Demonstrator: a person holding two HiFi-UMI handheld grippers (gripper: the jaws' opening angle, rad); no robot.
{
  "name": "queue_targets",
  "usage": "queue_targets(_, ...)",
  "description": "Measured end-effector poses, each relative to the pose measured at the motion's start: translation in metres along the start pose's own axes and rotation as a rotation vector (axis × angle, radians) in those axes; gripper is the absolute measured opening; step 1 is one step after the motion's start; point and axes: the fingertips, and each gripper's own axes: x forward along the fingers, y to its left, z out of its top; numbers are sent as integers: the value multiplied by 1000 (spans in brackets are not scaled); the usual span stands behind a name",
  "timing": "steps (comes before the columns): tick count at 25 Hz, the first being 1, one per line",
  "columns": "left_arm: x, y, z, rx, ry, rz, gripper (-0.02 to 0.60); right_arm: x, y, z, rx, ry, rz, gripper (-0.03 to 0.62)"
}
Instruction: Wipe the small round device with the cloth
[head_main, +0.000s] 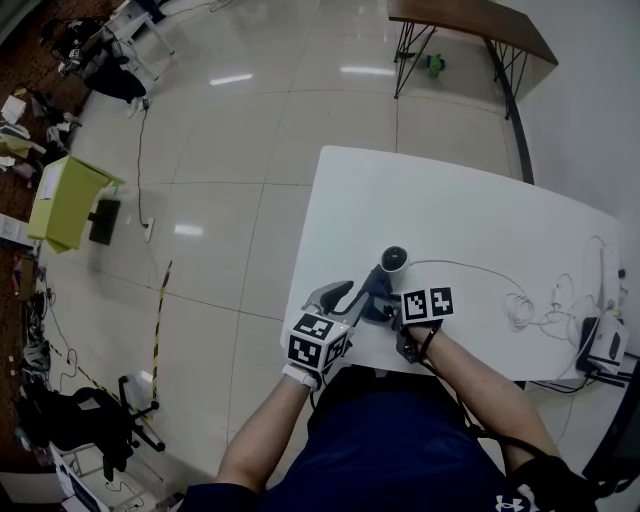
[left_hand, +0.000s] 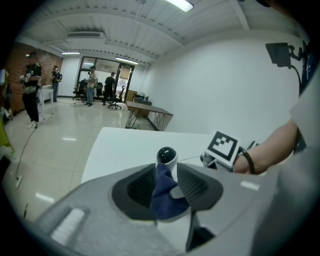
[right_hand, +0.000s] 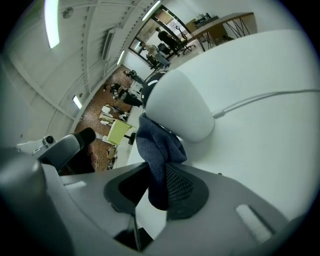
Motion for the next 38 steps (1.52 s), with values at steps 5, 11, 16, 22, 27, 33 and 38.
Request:
queue_targets(5,5,1,-8,-13,10,5,133,10,-7,-7,74,57,47,91)
queue_targets(11,-2,0,1,-9,-14,8,133,-8,38,18,-37,-26,65,92)
queue_targets(16,-5,1,27,-7,-81,4,133,-35,81,57,-121,-146,112,92)
queue_targets(22,-3,-2,38,-4,-104,-1,133,-54,71,79,-135,-262,50,92)
queue_targets(27,-4,-1,30,-15,-87,-1,133,-35,56,58,-87,-192,44,92)
queue_targets(33,-14,10,12,-45,-62,30,133,-2,38,34,-70,-129,-3,91)
queue_targets(38,-22,17,0,-68,-48,42,133,24,11,17,7,-91,-54,92)
